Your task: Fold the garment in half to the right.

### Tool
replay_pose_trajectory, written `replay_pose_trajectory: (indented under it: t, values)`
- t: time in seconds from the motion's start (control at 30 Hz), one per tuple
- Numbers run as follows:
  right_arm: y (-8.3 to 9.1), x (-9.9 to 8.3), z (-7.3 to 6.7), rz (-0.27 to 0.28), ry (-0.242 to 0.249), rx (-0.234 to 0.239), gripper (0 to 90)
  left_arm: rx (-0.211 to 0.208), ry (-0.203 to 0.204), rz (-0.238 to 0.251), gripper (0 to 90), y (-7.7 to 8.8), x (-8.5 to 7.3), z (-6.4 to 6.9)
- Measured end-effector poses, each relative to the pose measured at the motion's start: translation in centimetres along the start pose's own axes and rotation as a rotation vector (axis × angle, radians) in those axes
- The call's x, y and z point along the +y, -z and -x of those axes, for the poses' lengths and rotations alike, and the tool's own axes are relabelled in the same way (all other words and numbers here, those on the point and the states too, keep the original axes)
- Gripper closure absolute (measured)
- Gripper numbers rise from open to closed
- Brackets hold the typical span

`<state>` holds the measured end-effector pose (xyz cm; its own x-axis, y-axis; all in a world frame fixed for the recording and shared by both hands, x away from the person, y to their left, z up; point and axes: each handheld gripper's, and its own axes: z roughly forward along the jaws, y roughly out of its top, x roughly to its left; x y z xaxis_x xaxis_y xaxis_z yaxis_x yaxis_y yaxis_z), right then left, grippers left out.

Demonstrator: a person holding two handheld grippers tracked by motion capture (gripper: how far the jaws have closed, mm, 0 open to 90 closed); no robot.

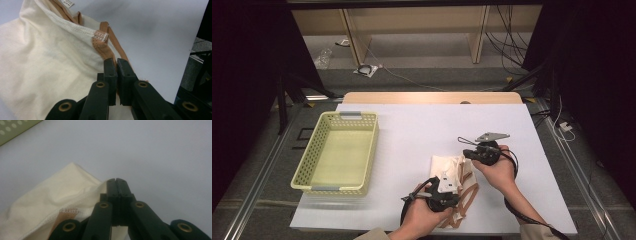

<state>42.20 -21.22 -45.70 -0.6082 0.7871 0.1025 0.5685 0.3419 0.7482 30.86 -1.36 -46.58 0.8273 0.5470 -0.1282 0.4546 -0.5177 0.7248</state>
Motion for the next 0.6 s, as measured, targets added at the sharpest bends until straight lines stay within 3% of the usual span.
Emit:
replay_pose_trajectory:
  t: [0.6]
  values:
    - [0.07,-0.41,0.33,-0.024,-0.004,-0.002,90.0,-0.005,-0.012,-0.003,84.9,-0.32,-0.1,0.16]
